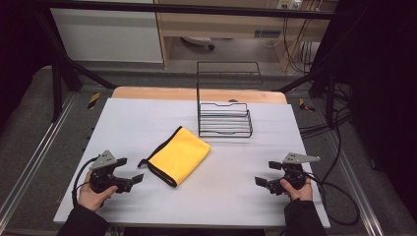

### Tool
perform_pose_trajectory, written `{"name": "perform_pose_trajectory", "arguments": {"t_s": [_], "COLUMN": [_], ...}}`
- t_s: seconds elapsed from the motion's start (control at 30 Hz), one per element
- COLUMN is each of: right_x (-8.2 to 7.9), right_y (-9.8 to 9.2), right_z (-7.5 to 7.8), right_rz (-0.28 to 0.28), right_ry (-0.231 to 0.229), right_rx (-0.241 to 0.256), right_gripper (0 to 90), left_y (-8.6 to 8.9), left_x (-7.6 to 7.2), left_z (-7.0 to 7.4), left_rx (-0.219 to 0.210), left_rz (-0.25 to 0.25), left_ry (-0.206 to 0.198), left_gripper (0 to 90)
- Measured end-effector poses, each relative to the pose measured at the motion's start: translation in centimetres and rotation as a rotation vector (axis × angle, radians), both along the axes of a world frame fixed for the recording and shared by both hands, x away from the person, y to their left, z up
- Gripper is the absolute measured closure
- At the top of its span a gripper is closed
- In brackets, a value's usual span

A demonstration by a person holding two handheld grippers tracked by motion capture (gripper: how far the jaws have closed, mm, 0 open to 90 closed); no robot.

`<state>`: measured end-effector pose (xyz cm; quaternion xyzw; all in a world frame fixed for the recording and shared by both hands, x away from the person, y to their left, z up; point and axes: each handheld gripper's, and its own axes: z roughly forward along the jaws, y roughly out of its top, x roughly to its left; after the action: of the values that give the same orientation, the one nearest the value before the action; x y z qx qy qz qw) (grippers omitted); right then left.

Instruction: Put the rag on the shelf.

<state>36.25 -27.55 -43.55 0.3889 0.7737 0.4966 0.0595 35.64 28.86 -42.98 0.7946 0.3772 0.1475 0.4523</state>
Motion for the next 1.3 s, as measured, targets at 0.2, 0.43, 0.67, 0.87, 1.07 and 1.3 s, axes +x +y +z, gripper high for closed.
{"name": "perform_pose_trajectory", "arguments": {"t_s": [0.2, 0.43, 0.67, 0.87, 1.07, 1.3], "right_x": [0.0, -0.1, 0.0, -0.1, -0.1, -0.1], "right_y": [-0.1, 0.1, 0.2, 0.2, 0.2, 0.2], "right_z": [0.0, -0.1, -0.1, -0.1, -0.1, -0.2], "right_rz": [-0.001, -0.007, -0.008, -0.015, -0.017, -0.014], "right_ry": [-0.008, -0.004, -0.006, -0.008, -0.008, -0.010], "right_rx": [-0.005, -0.018, -0.022, -0.018, -0.026, -0.038], "right_gripper": [0.7, 0.6, 0.7, 0.6, 0.6, 0.6], "left_y": [-0.2, -0.7, -2.0, -3.1, -4.9, -7.6], "left_x": [0.0, -0.3, -0.5, -0.4, -0.7, -1.2], "left_z": [0.1, 0.4, 0.7, 0.7, 1.0, 1.2], "left_rx": [0.004, 0.003, 0.024, 0.031, 0.041, 0.076], "left_rz": [0.004, 0.005, -0.012, -0.017, -0.039, -0.068], "left_ry": [0.000, 0.005, 0.003, 0.023, 0.022, 0.012], "left_gripper": [5.9, 5.8, 6.0, 7.9, 11.1, 16.6]}}
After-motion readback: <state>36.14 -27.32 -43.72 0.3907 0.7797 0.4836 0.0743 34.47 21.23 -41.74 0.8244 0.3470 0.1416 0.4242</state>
